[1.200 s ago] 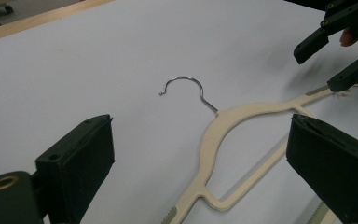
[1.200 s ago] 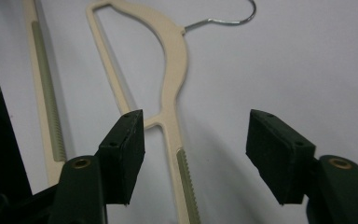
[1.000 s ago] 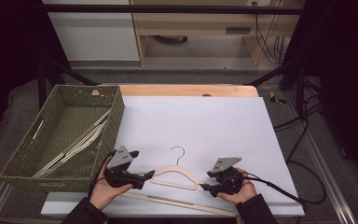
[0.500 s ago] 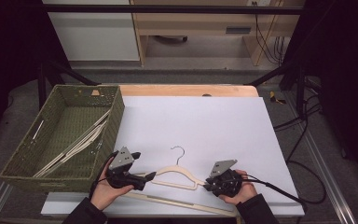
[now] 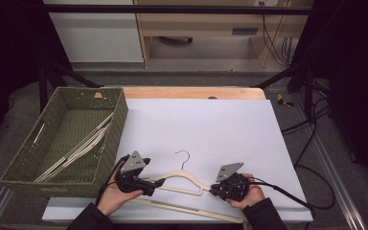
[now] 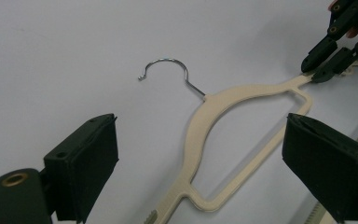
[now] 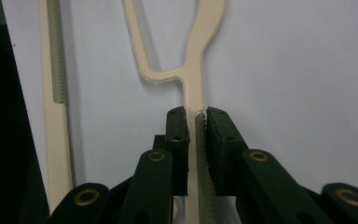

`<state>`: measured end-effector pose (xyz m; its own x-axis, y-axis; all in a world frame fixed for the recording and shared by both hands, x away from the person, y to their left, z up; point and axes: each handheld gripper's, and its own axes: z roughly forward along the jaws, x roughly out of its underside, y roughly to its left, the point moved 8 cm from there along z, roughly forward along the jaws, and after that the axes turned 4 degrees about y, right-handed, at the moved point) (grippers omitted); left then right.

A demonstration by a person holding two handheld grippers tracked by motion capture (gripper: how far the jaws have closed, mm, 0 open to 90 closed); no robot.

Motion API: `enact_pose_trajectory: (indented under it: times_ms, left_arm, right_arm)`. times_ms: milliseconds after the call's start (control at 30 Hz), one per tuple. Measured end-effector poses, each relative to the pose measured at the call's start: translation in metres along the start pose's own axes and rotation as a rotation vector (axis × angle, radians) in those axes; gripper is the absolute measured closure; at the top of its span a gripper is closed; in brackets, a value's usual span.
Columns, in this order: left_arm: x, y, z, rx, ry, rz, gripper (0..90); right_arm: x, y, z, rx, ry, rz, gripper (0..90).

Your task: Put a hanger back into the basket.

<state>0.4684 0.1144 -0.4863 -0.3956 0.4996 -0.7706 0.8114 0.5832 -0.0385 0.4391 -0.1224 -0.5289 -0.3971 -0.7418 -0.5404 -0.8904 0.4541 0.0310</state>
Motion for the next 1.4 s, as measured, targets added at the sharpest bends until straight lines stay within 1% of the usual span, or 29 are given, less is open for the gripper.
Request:
enact_pose_trajectory:
  times_ms: [133,200,300,400,467,500,533,567,600,667,700,733,767,833,867,900,933,1000,1067,1133,1200,1267,1300,1367,1400]
  left_arm:
    - [0.001,0.0,0.01,0.006,0.039,0.014,11.5]
    - [-0.001,0.001,0.014,0.013,0.048,0.013,12.5]
    - [-0.004,0.002,0.021,0.02,0.062,0.017,14.3]
    - [-0.006,0.002,0.03,0.02,0.087,0.021,15.5]
    - [-0.007,0.002,0.035,0.024,0.103,0.027,16.8]
    - [-0.007,0.001,0.038,0.027,0.113,0.033,17.5]
    - [-0.006,0.001,0.04,0.032,0.124,0.041,18.9]
    - [-0.006,-0.001,0.043,0.037,0.131,0.045,19.8]
    - [-0.006,-0.002,0.045,0.044,0.14,0.051,21.6]
    - [-0.005,-0.003,0.048,0.045,0.163,0.07,26.3]
    - [-0.005,-0.003,0.05,0.05,0.169,0.069,29.7]
    - [-0.004,-0.003,0.052,0.057,0.174,0.07,32.3]
    - [-0.004,-0.002,0.053,0.056,0.18,0.072,34.1]
    - [-0.003,-0.002,0.056,0.063,0.187,0.073,40.1]
    - [-0.002,-0.002,0.058,0.07,0.2,0.074,42.7]
    - [-0.001,-0.002,0.059,0.071,0.21,0.081,45.3]
    - [0.0,-0.002,0.06,0.071,0.22,0.084,48.0]
    - [0.002,-0.001,0.062,0.064,0.232,0.091,52.4]
    - [0.002,0.0,0.062,0.063,0.234,0.091,57.0]
    - [0.002,0.0,0.061,0.063,0.236,0.092,61.6]
    - [0.002,0.0,0.06,0.062,0.239,0.095,65.0]
    - [0.003,0.0,0.06,0.07,0.242,0.098,68.5]
    - [0.002,-0.001,0.059,0.075,0.24,0.098,70.4]
    - [0.002,-0.001,0.059,0.065,0.245,0.113,72.2]
    - [0.002,-0.001,0.058,0.058,0.249,0.129,72.4]
  right_arm:
    - [-0.002,0.0,-0.005,0.002,-0.01,0.002,80.1]
    - [-0.003,0.0,-0.008,0.003,-0.018,-0.006,80.1]
    - [-0.005,0.001,-0.012,0.006,-0.025,-0.005,80.1]
    - [-0.007,0.002,-0.015,0.011,-0.032,-0.021,80.1]
    - [-0.009,0.002,-0.017,0.019,-0.036,-0.028,80.1]
    - [-0.009,0.003,-0.019,0.02,-0.03,-0.022,80.2]
    - [-0.011,0.003,-0.021,0.022,-0.043,-0.03,80.1]
    - [-0.011,0.004,-0.022,0.024,-0.042,-0.028,80.1]
    - [-0.012,0.004,-0.024,0.028,-0.044,-0.031,80.2]
    - [-0.014,0.005,-0.026,0.034,-0.049,-0.031,80.1]
    - [-0.014,0.006,-0.027,0.035,-0.049,-0.03,80.1]
    - [-0.015,0.006,-0.028,0.038,-0.053,-0.039,80.2]
    - [-0.015,0.006,-0.029,0.037,-0.056,-0.043,80.1]
    - [-0.016,0.007,-0.03,0.035,-0.057,-0.042,80.2]
    - [-0.016,0.007,-0.03,0.034,-0.061,-0.046,80.2]
    - [-0.016,0.007,-0.031,0.039,-0.053,-0.049,80.2]
    - [-0.016,0.008,-0.031,0.042,-0.055,-0.037,80.2]
    - [-0.017,0.008,-0.032,0.043,-0.057,-0.041,80.2]
    - [-0.018,0.008,-0.033,0.047,-0.064,-0.056,80.1]
    - [-0.018,0.009,-0.035,0.05,-0.064,-0.052,80.2]
    - [-0.019,0.009,-0.036,0.053,-0.07,-0.061,80.1]
    - [-0.02,0.01,-0.037,0.053,-0.071,-0.054,80.1]
    - [-0.02,0.009,-0.038,0.055,-0.074,-0.062,80.1]
    - [-0.02,0.009,-0.037,0.053,-0.072,-0.058,80.1]
    - [-0.019,0.009,-0.037,0.052,-0.071,-0.057,80.1]
